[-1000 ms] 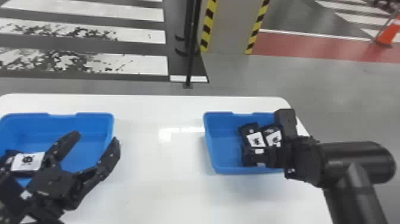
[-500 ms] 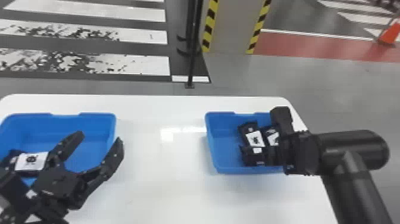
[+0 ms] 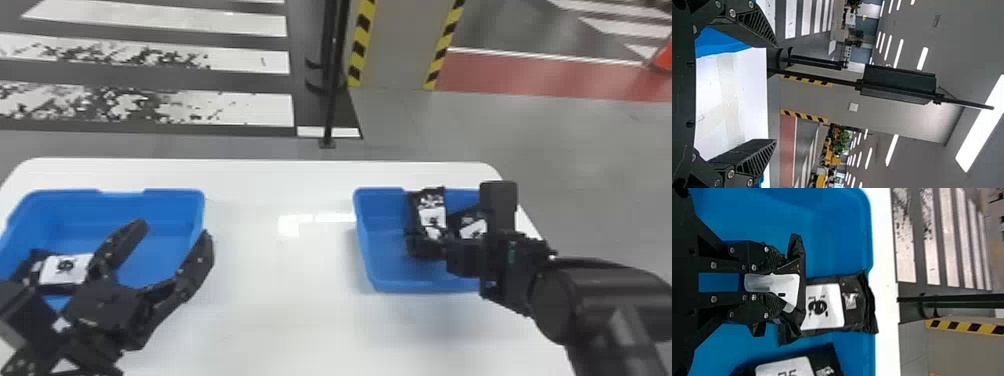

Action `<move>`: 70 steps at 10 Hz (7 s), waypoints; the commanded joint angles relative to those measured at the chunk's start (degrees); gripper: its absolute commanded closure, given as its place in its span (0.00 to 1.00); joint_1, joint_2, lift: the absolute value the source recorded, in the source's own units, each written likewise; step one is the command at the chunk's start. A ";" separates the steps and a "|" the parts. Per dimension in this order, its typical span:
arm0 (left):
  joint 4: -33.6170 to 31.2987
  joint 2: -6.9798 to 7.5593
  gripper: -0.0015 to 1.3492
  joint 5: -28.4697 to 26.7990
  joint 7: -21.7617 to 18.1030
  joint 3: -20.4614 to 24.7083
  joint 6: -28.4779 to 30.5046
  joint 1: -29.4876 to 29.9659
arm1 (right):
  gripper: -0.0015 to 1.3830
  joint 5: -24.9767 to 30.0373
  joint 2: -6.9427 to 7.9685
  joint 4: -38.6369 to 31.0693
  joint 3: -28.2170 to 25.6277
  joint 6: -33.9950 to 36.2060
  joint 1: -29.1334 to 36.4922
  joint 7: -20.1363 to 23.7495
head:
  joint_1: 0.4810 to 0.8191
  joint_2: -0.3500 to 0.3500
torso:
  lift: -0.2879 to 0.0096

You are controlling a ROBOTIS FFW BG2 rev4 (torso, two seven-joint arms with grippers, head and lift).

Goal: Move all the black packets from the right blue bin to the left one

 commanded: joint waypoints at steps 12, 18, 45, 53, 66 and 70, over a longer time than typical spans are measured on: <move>-2.95 0.70 0.13 6.43 -0.05 -5.05 1.78 -2.76 | 0.93 -33.51 -2.70 9.24 26.40 -41.02 -2.66 13.63 | 0.63 0.63 | 0.50; -8.30 1.32 0.13 8.82 -1.37 -5.16 11.91 -4.17 | 0.93 -19.34 -4.55 15.85 38.17 -67.74 -6.03 9.59 | 0.63 0.65 | 0.50; -5.77 0.70 0.52 10.77 1.44 -3.91 6.98 -4.59 | 0.93 -26.08 -4.72 9.95 45.60 -65.77 -5.19 8.88 | 0.63 0.81 | 0.50; -5.77 0.44 0.90 8.25 2.85 -3.68 1.78 -3.89 | 0.46 -28.82 -4.46 10.65 45.71 -65.49 -6.45 8.88 | 0.63 0.82 | 0.50; 10.83 -0.53 0.11 2.88 6.80 5.81 -15.38 -5.58 | 0.03 -13.05 -2.35 -2.71 16.81 -39.61 2.55 10.02 | 0.63 0.95 | 0.50; 3.94 -0.88 0.12 5.51 4.87 1.46 -17.77 0.89 | 0.09 -0.37 -0.86 -7.35 -0.90 -30.89 8.31 7.48 | 0.63 0.53 | 0.50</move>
